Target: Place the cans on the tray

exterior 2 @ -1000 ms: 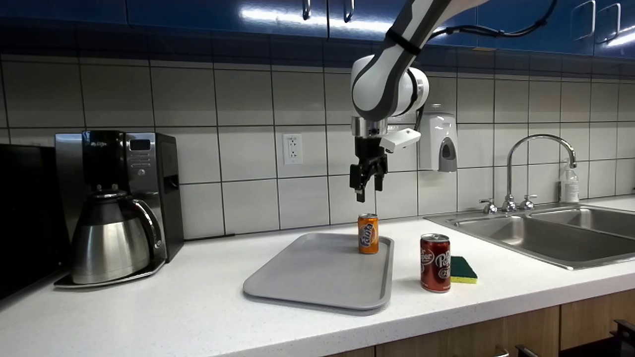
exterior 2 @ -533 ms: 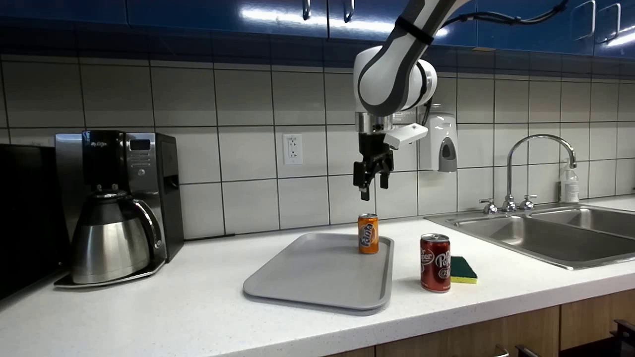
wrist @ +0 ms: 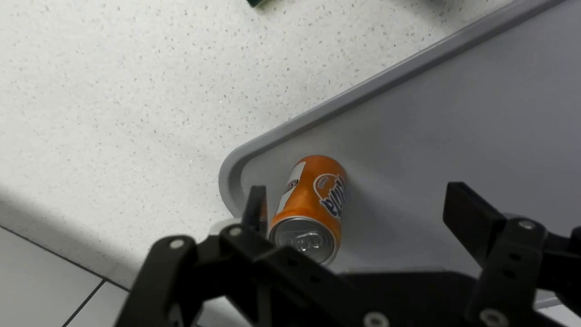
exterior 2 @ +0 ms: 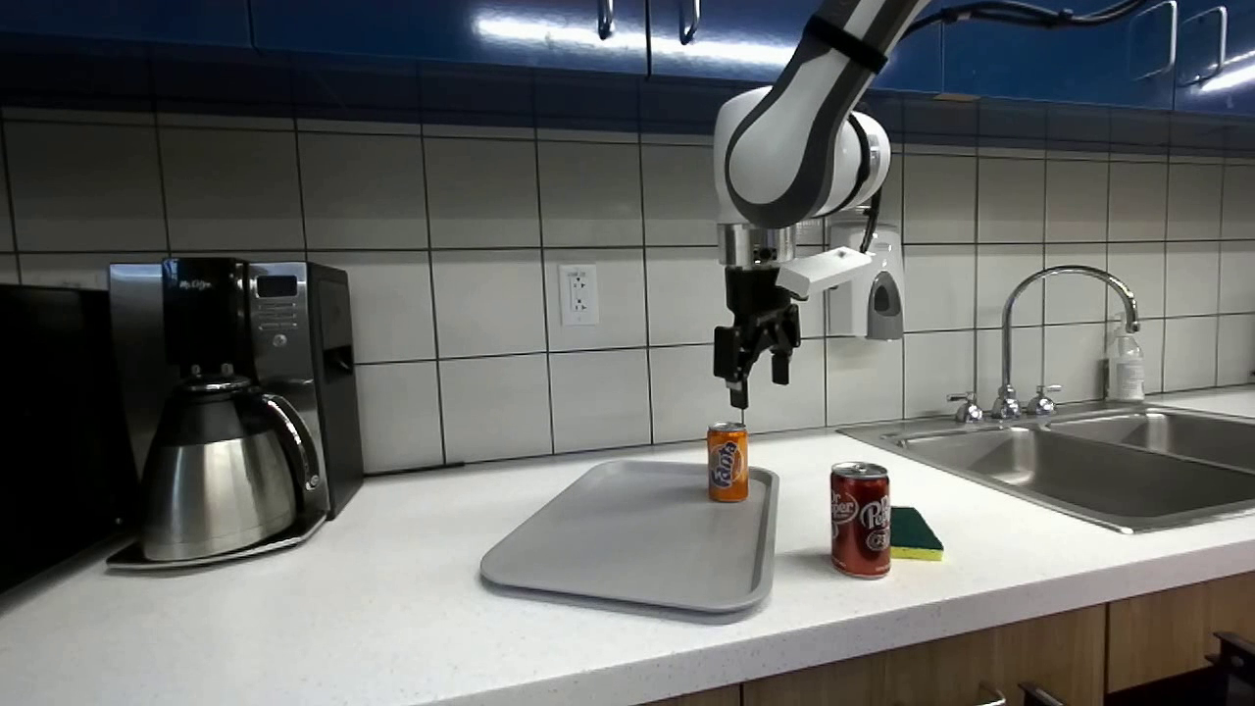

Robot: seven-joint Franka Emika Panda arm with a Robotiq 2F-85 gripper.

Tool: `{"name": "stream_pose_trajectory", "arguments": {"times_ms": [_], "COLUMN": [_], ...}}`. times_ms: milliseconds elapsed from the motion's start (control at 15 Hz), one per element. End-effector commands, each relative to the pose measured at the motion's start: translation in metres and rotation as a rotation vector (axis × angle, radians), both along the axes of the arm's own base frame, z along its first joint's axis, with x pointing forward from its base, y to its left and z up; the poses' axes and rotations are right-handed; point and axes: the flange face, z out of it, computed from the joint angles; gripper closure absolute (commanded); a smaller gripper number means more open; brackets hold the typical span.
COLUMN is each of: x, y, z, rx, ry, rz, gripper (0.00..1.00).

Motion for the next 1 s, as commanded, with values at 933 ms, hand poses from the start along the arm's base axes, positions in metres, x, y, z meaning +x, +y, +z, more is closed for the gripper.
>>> {"name": "stream_pose_trajectory", "arguments": {"times_ms": [933], "x": [-0.016], "y": [-0.001], "z": [-0.015], "rx": [0.046], "ry": [0.057], "rz": [-0.056], "gripper": [0.0]}}
